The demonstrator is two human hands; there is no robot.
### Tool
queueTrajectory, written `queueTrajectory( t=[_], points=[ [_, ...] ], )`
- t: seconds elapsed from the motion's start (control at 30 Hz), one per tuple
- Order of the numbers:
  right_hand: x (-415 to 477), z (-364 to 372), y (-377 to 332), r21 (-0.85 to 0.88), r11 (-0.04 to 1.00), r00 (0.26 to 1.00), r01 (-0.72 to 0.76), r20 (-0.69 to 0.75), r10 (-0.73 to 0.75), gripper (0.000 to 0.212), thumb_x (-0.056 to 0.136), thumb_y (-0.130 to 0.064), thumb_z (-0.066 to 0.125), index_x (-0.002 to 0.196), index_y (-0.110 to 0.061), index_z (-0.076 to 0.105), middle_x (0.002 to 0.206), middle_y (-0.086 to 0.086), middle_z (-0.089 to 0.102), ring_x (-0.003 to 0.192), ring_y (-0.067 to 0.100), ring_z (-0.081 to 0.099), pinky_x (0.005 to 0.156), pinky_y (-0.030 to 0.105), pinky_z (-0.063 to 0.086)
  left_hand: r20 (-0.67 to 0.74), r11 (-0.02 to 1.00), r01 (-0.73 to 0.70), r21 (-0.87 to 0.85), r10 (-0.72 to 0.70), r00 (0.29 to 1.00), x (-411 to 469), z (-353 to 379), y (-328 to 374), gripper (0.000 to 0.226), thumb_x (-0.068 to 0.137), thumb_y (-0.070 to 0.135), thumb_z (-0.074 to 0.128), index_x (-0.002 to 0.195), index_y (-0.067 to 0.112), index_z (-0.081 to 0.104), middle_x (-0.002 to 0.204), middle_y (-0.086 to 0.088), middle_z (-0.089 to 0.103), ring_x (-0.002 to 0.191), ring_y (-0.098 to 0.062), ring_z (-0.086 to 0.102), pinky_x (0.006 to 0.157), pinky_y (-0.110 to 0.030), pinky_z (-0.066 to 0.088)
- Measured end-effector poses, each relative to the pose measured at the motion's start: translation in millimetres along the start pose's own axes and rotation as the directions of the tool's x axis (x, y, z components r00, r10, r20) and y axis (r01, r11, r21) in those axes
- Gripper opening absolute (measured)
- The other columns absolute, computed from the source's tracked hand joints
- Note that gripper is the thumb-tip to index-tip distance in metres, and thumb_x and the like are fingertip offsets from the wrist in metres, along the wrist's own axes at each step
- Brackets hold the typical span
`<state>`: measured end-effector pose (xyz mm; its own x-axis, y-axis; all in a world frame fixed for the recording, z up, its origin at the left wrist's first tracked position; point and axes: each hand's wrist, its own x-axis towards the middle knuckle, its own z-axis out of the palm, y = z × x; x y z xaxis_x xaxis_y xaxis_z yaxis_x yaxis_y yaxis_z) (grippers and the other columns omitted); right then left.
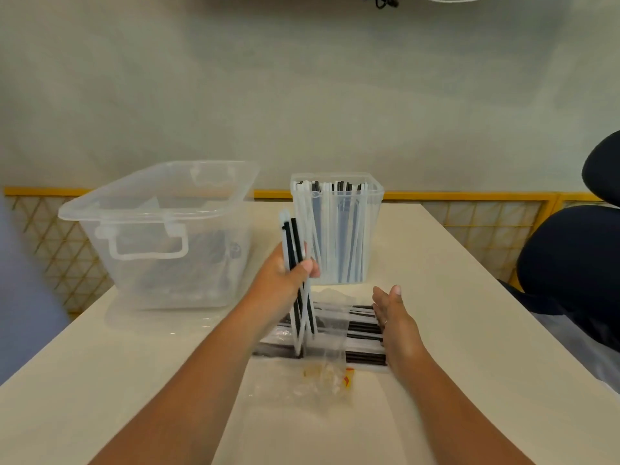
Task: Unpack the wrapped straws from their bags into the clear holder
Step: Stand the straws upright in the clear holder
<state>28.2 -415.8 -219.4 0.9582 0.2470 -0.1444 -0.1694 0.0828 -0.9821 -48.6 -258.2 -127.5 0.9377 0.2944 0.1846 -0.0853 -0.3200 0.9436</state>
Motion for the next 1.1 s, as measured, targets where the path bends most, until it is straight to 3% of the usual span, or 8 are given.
queueTrajectory(
  t=[0.17,0.4,0.5,0.63,0.77,0.97,1.03,1.1],
  points=[
    [1.5,0.8,-3.3,0.016,1.0,1.0,0.007,0.003,-0.007,0.062,0.095,-0.054,0.014,0.143,-0.02,0.036,0.151,-0.001,0.032,0.14,0.014,0.027,0.112,0.034,0.016,0.086,0.993,0.088,-0.079,-0.081,0.993,1.0,4.4,-20.4,0.026,0.093,0.005,0.051,0.084,0.029,0.055,0.104,0.002,0.061,0.111,-0.016,0.055,0.105,-0.037,0.037],
    [7.7,2.9,-14.0,-0.117,0.987,0.994,0.11,0.019,-0.108,0.055,0.098,-0.048,0.018,0.137,-0.019,0.044,0.148,0.002,0.038,0.138,0.017,0.032,0.105,0.028,0.021,0.157,0.975,0.094,-0.202,-0.062,0.986,6.3,-6.2,-13.7,0.027,0.09,-0.006,0.051,0.089,0.021,0.051,0.081,0.003,0.056,0.086,-0.015,0.064,0.101,-0.04,0.043],
    [8.1,7.5,-37.6,-0.095,0.979,0.983,0.179,0.052,-0.174,0.048,0.096,-0.039,0.036,0.136,-0.015,0.046,0.145,0.002,0.042,0.135,0.017,0.036,0.104,0.026,0.024,0.19,0.967,0.073,-0.245,-0.026,0.981,10.2,-12.1,-5.0,0.029,0.09,-0.007,0.05,0.091,0.022,0.05,0.08,0.002,0.058,0.082,-0.015,0.065,0.098,-0.04,0.045],
    [-1.0,23.9,-94.5,-0.136,0.93,0.922,0.343,0.236,-0.306,0.057,0.072,-0.048,0.058,0.123,-0.022,0.055,0.135,0.001,0.053,0.128,0.015,0.046,0.109,0.032,0.032,0.273,0.968,0.021,-0.249,0.049,0.961,15.3,-15.1,7.5,0.029,0.09,-0.009,0.048,0.088,0.019,0.049,0.073,0.004,0.063,0.076,-0.013,0.063,0.088,-0.035,0.048],
    [-15.4,50.6,-152.5,-0.317,0.763,0.785,0.564,0.492,-0.376,0.051,0.075,-0.041,0.071,0.118,-0.016,0.061,0.113,-0.002,0.065,0.107,0.011,0.06,0.089,0.018,0.047,0.393,0.981,-0.02,-0.193,0.096,0.914,19.1,-13.3,22.1,0.022,0.091,-0.006,0.048,0.087,0.015,0.05,0.071,0.007,0.067,0.073,-0.007,0.063,0.069,-0.019,0.049],
    [-26.3,77.5,-189.1,-0.392,0.677,0.734,0.624,0.591,-0.335,0.033,0.079,-0.03,0.07,0.099,-0.003,0.068,0.098,0.013,0.07,0.099,0.033,0.064,0.089,0.057,0.049,0.467,0.964,-0.016,-0.266,0.143,0.872,26.0,-13.7,38.7,0.022,0.09,-0.007,0.049,0.083,0.013,0.055,0.071,0.006,0.067,0.072,-0.009,0.061,0.069,-0.019,0.05],
    [-24.1,78.4,-195.3,-0.387,0.658,0.719,0.646,0.597,-0.355,0.031,0.085,-0.032,0.063,0.094,-0.003,0.069,0.089,0.001,0.07,0.095,0.025,0.066,0.089,0.045,0.052,0.464,0.952,-0.002,-0.307,0.152,0.873,29.7,-16.1,40.7,0.02,0.089,-0.006,0.05,0.084,0.012,0.056,0.071,0.005,0.068,0.07,-0.008,0.062,0.068,-0.019,0.051],
    [-21.5,78.9,-201.3,-0.359,0.662,0.704,0.658,0.604,-0.372,0.028,0.088,-0.031,0.059,0.078,-0.007,0.069,0.094,-0.005,0.069,0.095,0.008,0.064,0.086,0.021,0.048,0.472,0.952,-0.002,-0.306,0.154,0.868,32.7,-16.3,39.3,0.018,0.089,-0.003,0.051,0.084,0.012,0.059,0.072,0.005,0.069,0.071,-0.007,0.063,0.07,-0.018,0.051]
  ],
)
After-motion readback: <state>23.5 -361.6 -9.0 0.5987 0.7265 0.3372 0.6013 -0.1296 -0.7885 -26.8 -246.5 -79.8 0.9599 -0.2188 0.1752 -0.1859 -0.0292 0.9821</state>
